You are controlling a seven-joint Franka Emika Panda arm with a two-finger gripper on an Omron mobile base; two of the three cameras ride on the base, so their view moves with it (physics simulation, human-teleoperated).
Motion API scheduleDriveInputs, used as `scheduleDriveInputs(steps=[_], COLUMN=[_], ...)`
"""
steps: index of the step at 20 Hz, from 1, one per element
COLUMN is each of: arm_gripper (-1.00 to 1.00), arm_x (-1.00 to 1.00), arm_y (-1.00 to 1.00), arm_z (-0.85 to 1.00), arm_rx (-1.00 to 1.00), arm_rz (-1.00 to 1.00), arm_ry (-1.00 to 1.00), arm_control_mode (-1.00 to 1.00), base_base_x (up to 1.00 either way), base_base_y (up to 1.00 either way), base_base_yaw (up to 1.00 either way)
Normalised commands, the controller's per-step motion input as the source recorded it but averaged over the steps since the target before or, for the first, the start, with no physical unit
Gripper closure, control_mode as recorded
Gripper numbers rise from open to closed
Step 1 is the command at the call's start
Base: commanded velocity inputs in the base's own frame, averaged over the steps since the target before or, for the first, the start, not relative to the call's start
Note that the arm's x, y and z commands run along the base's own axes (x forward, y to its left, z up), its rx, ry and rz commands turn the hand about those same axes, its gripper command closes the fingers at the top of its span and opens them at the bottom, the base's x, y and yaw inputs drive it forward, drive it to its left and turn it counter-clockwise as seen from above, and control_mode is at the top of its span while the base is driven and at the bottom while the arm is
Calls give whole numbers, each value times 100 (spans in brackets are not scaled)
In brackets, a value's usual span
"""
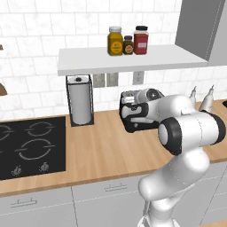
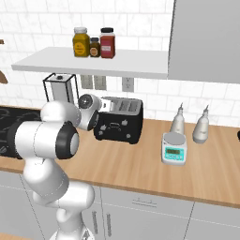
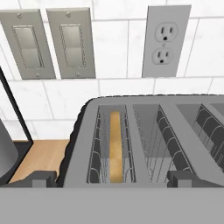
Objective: Start the toaster. Once the lever pops up, take the bread to the plate on the dining counter.
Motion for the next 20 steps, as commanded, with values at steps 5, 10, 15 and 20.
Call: scheduleDriveInputs(steps=[5,10,15,20], arm_gripper=[-100,-100,-100,-100], arm_x=[0,0,0,0], arm_y=[0,0,0,0], arm_z=[0,0,0,0], arm_rx=[0,0,0,0], arm_rz=[0,0,0,0], arm_ry=[0,0,0,0], arm_control_mode=[-100,-100,-100,-100], base_base_x=[0,0,0,0], base_base_y=[0,0,0,0], base_base_yaw=[0,0,0,0])
